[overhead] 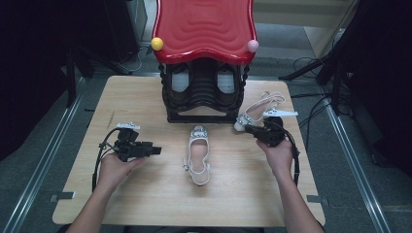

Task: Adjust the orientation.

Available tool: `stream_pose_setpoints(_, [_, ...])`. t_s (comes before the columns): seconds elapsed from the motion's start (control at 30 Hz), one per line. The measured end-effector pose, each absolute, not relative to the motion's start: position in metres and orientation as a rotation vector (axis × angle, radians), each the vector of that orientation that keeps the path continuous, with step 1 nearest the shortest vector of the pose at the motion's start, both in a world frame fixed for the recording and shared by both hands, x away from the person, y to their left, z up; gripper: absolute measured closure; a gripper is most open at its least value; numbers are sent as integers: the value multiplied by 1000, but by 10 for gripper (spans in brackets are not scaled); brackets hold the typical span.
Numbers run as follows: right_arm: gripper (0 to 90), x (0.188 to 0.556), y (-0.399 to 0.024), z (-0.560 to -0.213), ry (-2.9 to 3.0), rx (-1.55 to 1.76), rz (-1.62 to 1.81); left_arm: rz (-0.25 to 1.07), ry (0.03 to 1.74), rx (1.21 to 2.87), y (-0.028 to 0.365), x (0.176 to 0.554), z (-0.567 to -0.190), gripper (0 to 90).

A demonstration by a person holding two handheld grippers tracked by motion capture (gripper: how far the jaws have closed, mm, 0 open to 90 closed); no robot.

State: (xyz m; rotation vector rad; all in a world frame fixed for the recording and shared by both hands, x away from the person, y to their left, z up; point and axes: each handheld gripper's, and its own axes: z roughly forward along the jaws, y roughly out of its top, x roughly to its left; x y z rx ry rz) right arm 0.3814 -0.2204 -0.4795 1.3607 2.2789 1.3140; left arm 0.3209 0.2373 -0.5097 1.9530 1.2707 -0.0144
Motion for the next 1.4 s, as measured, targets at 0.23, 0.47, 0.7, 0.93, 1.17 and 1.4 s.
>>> stream_pose_setpoints(0.23, [900,400,-235,-480,2225,1415,1295,-17,1268,1960,238,321,-510,424])
stream_pose_setpoints(0.47, [900,420,-244,-480,2179,1449,1266,-7,1264,1958,239,317,-510,425])
stream_pose_setpoints(0.7, [900,441,-243,-481,2156,1458,1232,8,1277,1934,245,311,-510,425])
stream_pose_setpoints(0.93, [900,453,-240,-499,2197,1498,1146,16,1289,1934,249,305,-511,425])
stream_pose_setpoints(1.17, [900,454,-239,-501,2226,1495,1135,16,1292,1937,251,303,-512,423])
stream_pose_setpoints(1.4, [900,448,-234,-498,2253,1469,1107,14,1283,1945,248,306,-512,422])
